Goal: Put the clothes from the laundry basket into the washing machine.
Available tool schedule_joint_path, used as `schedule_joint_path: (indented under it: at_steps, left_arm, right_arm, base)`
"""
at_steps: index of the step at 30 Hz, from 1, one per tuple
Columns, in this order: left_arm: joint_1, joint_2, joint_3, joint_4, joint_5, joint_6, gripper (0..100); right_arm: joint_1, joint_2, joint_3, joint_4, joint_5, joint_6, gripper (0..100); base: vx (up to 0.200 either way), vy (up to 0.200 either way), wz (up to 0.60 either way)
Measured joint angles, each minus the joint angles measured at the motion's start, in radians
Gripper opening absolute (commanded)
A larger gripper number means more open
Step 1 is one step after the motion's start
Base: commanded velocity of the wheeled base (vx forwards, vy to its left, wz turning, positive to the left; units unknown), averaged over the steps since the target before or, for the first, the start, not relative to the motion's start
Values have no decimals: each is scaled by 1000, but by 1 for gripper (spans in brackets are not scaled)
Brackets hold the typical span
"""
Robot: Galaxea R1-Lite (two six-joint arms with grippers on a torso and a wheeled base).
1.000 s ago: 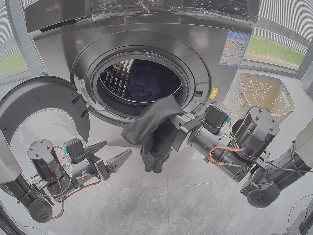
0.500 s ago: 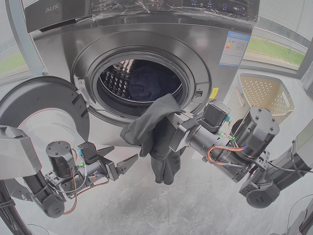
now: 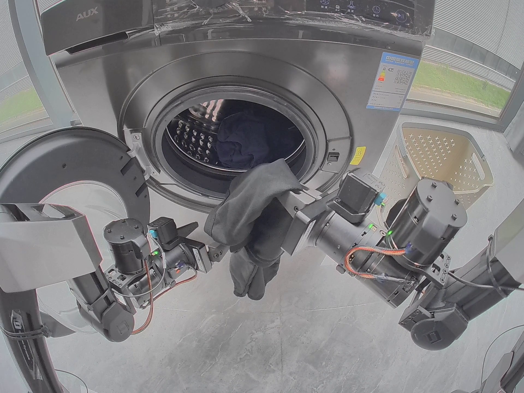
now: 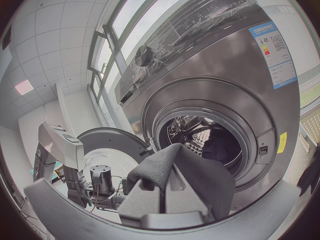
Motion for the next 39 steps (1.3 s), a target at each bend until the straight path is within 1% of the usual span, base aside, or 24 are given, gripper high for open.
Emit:
schedule_joint_path:
  at_steps: [7, 13, 18, 22, 29, 30, 39]
  left_arm:
    - [1, 8, -30, -2, 2, 0, 100]
    - [10, -27, -28, -3, 0, -11, 100]
    - [6, -38, -40, -4, -27, -11, 100]
    - [-11, -35, -52, -2, -84, -8, 100]
    - [-21, -26, -106, -4, -86, -11, 100]
    - [-21, -24, -111, -3, -85, -12, 0]
    - [-15, -12, -121, -3, -80, -11, 0]
  right_arm:
    - [1, 4, 1, -1, -1, 0, 0]
    - [1, 9, 0, 0, -2, 0, 0]
    - [1, 14, -1, 1, -3, 0, 0]
    - [2, 16, 1, 1, -3, 0, 0]
    - [4, 17, 6, 1, -4, 1, 0]
    - [4, 17, 6, 1, -4, 1, 0]
    - [4, 18, 11, -2, -4, 12, 0]
  base:
    - [0, 0, 0]
    - [0, 0, 0]
    - [0, 0, 0]
    - [0, 0, 0]
    - [0, 0, 0]
    - [0, 0, 0]
    - [0, 0, 0]
